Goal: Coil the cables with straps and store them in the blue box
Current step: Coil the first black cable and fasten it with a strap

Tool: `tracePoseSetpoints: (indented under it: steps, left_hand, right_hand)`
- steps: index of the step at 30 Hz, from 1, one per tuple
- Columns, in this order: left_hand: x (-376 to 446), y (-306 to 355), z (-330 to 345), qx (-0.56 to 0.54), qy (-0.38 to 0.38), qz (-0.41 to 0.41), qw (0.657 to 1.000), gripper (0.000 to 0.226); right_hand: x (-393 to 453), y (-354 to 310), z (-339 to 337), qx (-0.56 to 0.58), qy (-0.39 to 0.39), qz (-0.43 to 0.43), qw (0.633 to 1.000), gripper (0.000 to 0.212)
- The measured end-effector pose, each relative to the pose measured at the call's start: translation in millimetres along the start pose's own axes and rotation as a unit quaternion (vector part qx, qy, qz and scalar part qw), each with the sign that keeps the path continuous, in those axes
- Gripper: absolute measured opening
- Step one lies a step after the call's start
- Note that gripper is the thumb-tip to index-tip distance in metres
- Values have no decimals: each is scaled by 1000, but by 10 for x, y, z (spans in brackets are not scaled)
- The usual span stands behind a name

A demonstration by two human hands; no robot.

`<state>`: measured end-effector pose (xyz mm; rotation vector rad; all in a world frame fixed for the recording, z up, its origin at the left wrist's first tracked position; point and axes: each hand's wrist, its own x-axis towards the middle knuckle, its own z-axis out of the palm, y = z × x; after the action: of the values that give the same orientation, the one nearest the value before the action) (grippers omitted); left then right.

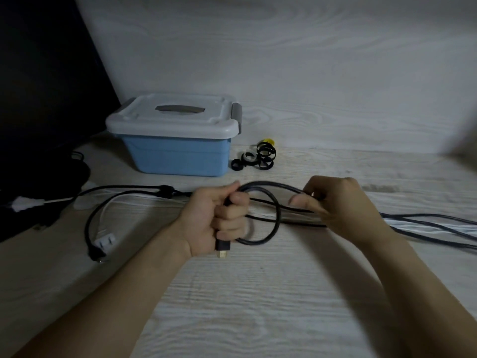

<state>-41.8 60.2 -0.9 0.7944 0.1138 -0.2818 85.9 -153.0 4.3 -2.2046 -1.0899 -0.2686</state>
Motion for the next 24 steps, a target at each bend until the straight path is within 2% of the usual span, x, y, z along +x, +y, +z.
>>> tracePoseSetpoints:
  steps: [3, 5, 8, 11, 14, 18, 21, 24]
  left_hand:
    - [-28, 114, -25, -35, 57, 76, 995, 35]
    - [-43, 170, -70, -68, 81, 125, 987, 35]
    - [-49, 174, -82, -101, 94, 171, 976, 40]
    - [-14, 145, -87, -155, 113, 205, 960, 42]
    - [9, 119, -110, -210, 140, 223, 942, 48]
    - [23, 49, -30, -212, 156, 241, 934, 58]
    - [75, -14, 77, -175, 148, 245, 942, 40]
    - [105, -47, 122, -79, 155, 268, 947, 21]
  right_hand:
    - [7, 112, -113, -19, 48, 29, 998, 54]
    - [9, 158, -141, -10, 78, 52, 996, 39]
    - [10, 100, -23, -6, 77, 20, 997, 21]
    - [-1, -18, 170, -15, 34, -30, 999, 23]
    - [-40, -115, 268, -31, -40, -49, 998, 34]
    - [-115, -240, 298, -27, -136, -71, 988, 41]
    - [-143, -310, 371, -44, -200, -118, 972, 26]
    - [-158, -361, 445, -46, -218, -152, 963, 27]
